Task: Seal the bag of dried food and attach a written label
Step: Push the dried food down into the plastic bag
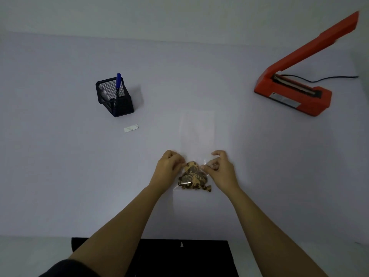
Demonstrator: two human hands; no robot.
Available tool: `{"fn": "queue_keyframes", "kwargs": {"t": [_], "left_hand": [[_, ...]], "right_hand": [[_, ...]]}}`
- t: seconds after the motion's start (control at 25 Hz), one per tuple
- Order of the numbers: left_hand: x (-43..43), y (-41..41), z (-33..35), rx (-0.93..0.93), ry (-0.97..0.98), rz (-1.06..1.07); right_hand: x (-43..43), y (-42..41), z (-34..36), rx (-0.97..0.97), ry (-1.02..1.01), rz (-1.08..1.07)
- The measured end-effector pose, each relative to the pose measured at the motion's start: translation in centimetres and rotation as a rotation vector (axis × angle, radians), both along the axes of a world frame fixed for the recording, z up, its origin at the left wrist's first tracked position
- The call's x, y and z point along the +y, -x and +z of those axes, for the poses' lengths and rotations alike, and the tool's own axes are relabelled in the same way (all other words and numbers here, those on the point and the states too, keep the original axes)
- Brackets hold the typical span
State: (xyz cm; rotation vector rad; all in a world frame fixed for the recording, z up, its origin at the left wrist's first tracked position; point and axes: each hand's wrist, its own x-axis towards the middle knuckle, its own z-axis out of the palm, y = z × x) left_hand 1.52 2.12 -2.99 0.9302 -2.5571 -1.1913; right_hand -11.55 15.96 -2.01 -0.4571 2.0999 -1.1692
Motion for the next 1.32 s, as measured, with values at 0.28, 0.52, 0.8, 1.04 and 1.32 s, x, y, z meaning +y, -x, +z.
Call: {"fn": "queue_keyframes", "kwargs": {"t": [0.28, 0.52, 0.8, 1.04, 1.32], "left_hand": [[0.1, -0.8, -0.4, 0.021, -0.053, -0.006], [0.3, -1.0, -0.5, 0.029, -0.034, 0.026], [0.5, -1.0, -0.4, 0.005, -0.023, 0.040], [1.4, -0.6, 0.1, -0.020, -0.048, 0.135], [0.7, 0.3, 0.9, -0.124, -0.088, 0.213]], "right_hand": [[0.3, -0.3, 0.0, 0.076, 0.031, 0.030], [0.8, 0.3, -0.7, 0.020, 0.000, 0.060], [0.7, 0.2, -0.5, 0.155, -0.071, 0.150], [0.4, -0.2, -0.5, 0.230, -0.156, 0.168], [0.1, 0.0, -0.5, 0.153, -0.175, 0.079]]}}
